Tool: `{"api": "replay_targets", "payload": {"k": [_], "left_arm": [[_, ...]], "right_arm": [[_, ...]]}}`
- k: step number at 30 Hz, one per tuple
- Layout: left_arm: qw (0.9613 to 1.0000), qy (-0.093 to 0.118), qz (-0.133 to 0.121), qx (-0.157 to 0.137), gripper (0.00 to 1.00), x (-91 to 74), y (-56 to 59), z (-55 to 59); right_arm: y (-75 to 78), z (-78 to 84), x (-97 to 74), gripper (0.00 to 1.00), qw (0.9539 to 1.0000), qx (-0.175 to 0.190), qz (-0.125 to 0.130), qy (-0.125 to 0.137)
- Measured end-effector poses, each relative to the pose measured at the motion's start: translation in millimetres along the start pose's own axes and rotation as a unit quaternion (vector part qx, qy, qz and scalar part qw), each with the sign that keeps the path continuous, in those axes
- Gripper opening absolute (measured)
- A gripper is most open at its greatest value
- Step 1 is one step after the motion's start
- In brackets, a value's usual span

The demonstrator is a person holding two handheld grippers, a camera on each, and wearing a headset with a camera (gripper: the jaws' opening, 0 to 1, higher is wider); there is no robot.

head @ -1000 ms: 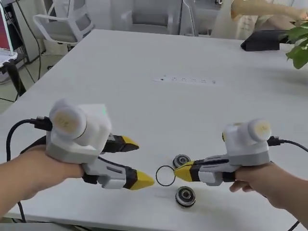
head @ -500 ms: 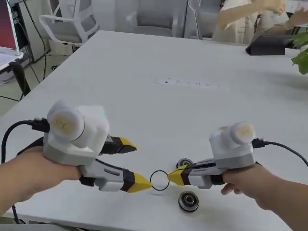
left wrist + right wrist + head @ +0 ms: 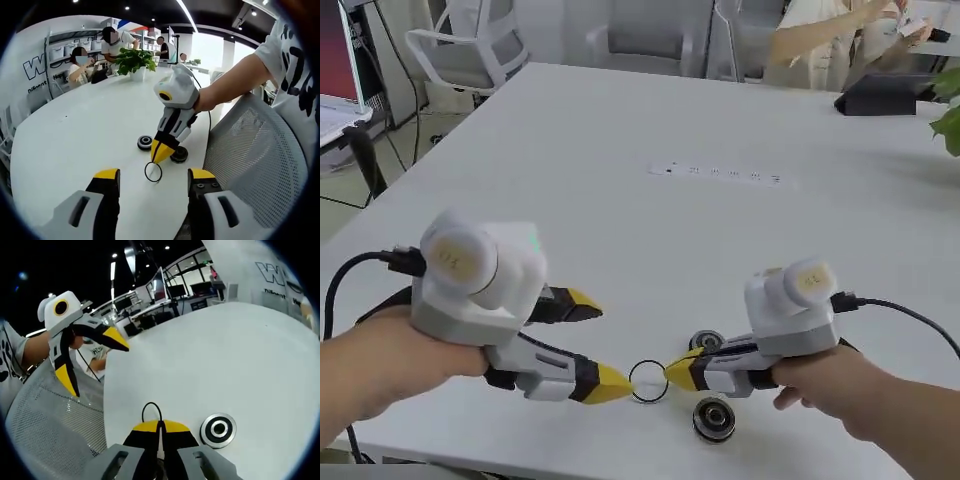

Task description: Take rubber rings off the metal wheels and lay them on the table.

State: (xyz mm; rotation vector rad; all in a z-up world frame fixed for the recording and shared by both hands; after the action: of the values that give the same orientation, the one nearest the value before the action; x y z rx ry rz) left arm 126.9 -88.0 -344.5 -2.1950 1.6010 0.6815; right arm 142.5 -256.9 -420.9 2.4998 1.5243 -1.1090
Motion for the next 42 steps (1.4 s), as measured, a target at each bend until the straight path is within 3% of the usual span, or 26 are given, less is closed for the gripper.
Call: {"api": "replay_targets", "payload": {"k": [15, 32, 42], "left_arm": [[1.0000, -0.005, 0.005, -0.001, 0.52, 0.1, 1.5, 1.8], [0.9997, -0.012, 0.020, 0.010, 0.51, 12.3, 6.8, -7.0], [0.9992, -0.013, 0.034, 0.016, 0.51, 23.4, 12.9, -15.0]], "right_arm": [[-2.6, -1.6, -2.8, 0.12, 0.9998, -0.016, 0.005, 0.008], [-9.2, -10.2, -33.3, 0.15, 0.9980, -0.012, -0.001, 0.062], [-12.1, -4.2, -53.8, 0.15, 0.9965, -0.006, 0.002, 0.084]]}}
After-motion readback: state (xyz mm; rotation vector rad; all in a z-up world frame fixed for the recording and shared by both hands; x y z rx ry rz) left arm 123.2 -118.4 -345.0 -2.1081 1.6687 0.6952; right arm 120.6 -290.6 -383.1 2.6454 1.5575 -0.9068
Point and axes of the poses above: the centre of the closed fingertips' face, and the gripper's own axes: x roughly forward along the fingers, y roughly to its right, z roughly out of its underside, the point moved 8 cm from there along -x, roughly backward along the fingers, and after that the axes turned 1 degree about y, right-handed, at the moved point
